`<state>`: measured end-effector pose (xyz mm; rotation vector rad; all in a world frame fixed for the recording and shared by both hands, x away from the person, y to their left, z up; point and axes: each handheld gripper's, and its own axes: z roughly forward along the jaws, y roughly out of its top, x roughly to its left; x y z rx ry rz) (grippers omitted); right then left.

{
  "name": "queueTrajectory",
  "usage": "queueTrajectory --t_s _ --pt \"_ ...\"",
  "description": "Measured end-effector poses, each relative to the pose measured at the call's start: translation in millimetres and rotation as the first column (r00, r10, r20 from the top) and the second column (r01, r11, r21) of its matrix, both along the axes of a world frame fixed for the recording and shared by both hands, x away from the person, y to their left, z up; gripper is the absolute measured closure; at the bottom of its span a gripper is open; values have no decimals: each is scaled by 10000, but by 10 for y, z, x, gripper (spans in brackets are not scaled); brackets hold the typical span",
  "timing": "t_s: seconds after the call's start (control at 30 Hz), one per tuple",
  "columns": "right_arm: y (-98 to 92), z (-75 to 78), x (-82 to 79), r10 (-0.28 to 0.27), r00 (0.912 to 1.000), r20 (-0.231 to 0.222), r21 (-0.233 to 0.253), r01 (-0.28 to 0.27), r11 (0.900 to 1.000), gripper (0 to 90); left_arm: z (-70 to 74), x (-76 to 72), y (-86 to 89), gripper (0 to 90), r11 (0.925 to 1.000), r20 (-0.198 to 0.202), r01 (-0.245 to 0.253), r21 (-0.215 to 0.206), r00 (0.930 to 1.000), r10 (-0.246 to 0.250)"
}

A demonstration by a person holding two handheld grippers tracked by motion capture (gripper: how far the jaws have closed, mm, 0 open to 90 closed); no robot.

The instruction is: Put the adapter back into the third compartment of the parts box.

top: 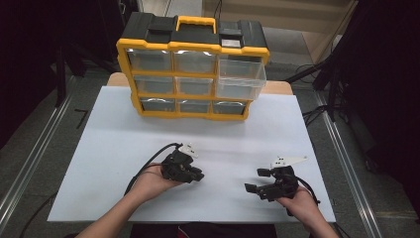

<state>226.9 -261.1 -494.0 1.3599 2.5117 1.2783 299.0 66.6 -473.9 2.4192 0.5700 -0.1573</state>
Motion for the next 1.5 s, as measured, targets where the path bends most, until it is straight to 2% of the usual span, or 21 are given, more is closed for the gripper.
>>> queueTrajectory --t_s 0.07,0.17,0.3,0.57,0.7,0.77,0.83,0.93,1.03,1.17,1.27,1.4,1.43,1.5 --pt "4 0 1 52 10000 -5 -17 -52 10000 129 29 7 10 774 9999 -102 48 -121 9999 -49" --pt "7 3 1 55 10000 10 14 -55 10000 129 68 8 12 774 9999 -112 84 -70 9999 -85" --pt "13 3 0 74 10000 -42 14 -74 10000 129 156 17 8 773 9986 62 353 389 9993 -356" --pt "5 16 -6 84 10000 38 84 -84 9999 129 291 37 -22 773 9955 -232 940 154 9953 -936" --pt "-5 20 -6 69 10000 48 130 -69 9999 129 403 87 -40 773 9923 -329 1234 88 9919 -1230" --pt "-4 19 -6 72 10000 53 133 -73 9999 129 474 104 -44 773 9891 -84 1464 129 9892 -1463" --pt "0 19 -5 39 10000 21 127 -39 9999 129 526 106 -38 773 9827 146 1852 -62 9826 -1851" --pt "3 21 -7 87 10000 41 107 -87 9999 129 583 144 -44 773 9813 113 1920 -94 9813 -1919" --pt "4 20 -7 78 10000 50 106 -79 9999 129 735 223 -47 773 9795 240 2013 -105 9793 -2010" --pt "1 19 -5 84 10000 28 121 -85 9999 129 807 260 -56 773 9769 215 2135 -62 9767 -2134" --pt "-1 20 -4 67 10000 30 133 -67 9999 129 923 289 -95 773 9714 -119 2370 -146 9714 -2372" --pt "1 23 -4 57 10000 7 177 -57 9998 129 1114 307 -155 773 9649 187 2627 59 9647 -2627" --pt "1 23 -5 63 10000 9 182 -64 9998 129 1114 307 -155 773 9649 187 2627 59 9647 -2627" --pt "-1 22 -5 100 9999 43 161 -101 9998 129 1225 354 -170 773 9637 331 2662 196 9632 -2667"
